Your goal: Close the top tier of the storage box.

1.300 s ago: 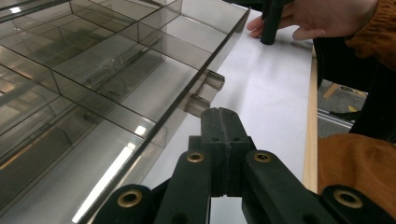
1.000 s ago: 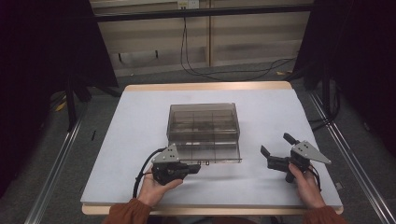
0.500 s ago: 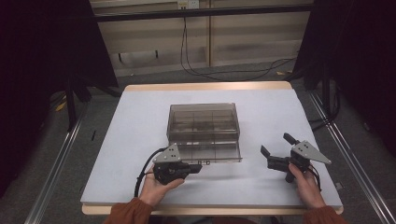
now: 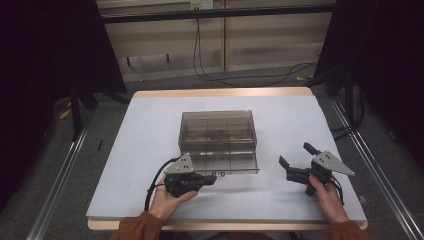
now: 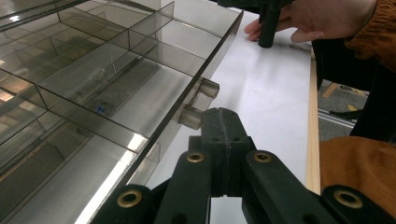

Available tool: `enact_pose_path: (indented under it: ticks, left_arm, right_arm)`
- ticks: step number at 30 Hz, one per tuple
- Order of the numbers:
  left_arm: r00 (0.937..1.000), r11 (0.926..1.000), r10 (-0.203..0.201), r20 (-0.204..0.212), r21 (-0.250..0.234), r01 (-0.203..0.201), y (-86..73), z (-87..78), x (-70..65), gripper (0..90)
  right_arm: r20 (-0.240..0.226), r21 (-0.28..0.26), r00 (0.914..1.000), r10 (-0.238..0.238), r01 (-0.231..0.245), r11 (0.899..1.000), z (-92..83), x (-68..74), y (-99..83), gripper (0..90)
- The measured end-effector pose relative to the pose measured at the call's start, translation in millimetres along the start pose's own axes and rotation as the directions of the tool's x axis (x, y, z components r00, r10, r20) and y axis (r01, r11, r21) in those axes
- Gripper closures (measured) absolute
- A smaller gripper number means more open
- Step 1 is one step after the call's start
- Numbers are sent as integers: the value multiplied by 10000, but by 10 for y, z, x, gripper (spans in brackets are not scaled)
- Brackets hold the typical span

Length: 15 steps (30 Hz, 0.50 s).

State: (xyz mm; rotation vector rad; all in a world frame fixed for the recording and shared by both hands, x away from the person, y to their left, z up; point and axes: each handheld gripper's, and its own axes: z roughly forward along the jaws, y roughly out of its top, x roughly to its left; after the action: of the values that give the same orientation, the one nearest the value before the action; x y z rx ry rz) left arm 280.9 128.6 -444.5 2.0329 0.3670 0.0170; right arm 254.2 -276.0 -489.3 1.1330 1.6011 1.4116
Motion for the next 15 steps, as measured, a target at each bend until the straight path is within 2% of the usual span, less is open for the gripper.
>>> enact_pose_path:
  ticks: [6, 15]
  left_arm:
    - [9999, 9999, -158, -28, 27, 158, -29, -18, 1, 900]
    - [9999, 9999, -108, -71, -13, 108, -26, -28, 21, 900]
  right_arm:
    - [9, -11, 10000, -3, 3, 10000, -1, 1, 0, 0]
    - [13, -6, 10000, -10, 10, 10000, 0, 2, 0, 0]
